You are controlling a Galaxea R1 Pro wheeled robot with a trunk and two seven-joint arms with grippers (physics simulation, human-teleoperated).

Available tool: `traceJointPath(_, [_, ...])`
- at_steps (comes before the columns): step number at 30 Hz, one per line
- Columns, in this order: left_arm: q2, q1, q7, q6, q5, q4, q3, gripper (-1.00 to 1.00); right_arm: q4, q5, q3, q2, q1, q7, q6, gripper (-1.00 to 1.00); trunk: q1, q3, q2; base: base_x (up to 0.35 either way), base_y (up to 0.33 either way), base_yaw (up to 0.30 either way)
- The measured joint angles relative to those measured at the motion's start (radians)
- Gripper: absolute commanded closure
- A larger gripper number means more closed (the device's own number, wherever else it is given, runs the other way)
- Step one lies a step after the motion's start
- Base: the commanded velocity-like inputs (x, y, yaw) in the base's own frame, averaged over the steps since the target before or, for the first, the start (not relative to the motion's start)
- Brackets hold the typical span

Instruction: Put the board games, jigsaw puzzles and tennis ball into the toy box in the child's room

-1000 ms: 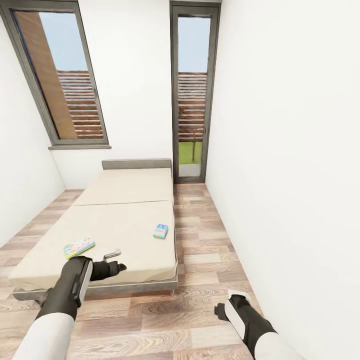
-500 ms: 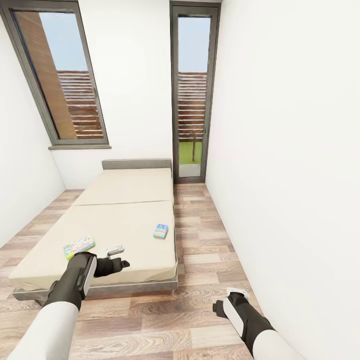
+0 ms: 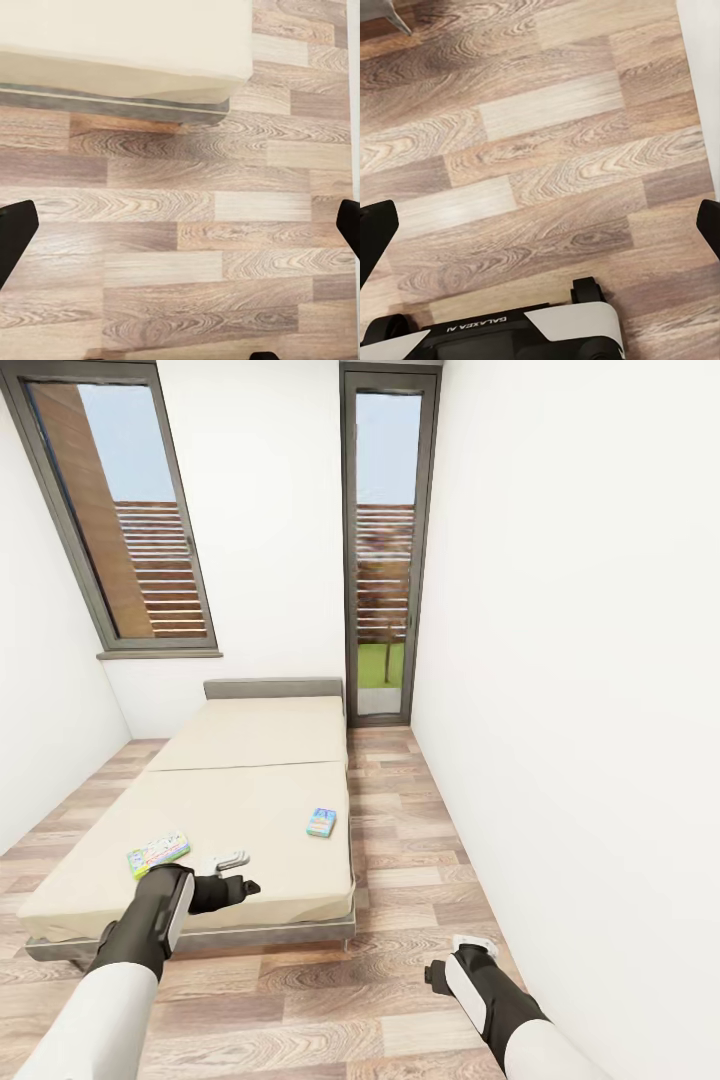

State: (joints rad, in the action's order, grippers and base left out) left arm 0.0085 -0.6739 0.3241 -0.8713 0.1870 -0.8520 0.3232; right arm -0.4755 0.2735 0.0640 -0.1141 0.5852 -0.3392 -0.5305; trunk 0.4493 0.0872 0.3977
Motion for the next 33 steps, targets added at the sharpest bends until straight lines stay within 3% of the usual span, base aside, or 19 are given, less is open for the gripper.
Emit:
traceJointPath(15, [-0.003, 0.0, 0.005, 0.015, -0.001, -0.007, -0.001, -1.0, 0.0, 0.0, 0.0, 0.001, 0.0, 0.001, 0.001, -1.0, 0.0, 0.0, 0.0, 0.025, 0.0, 0.0])
traceJointPath(33, [-0.002, 0.0, 0.005, 0.04, 0.0, -0.008, -0.004, -1.0, 0.0, 0.0, 0.0, 0.001, 0.0, 0.0, 0.002, -1.0, -0.001, 0.0, 0.0, 0.315, 0.0, 0.0])
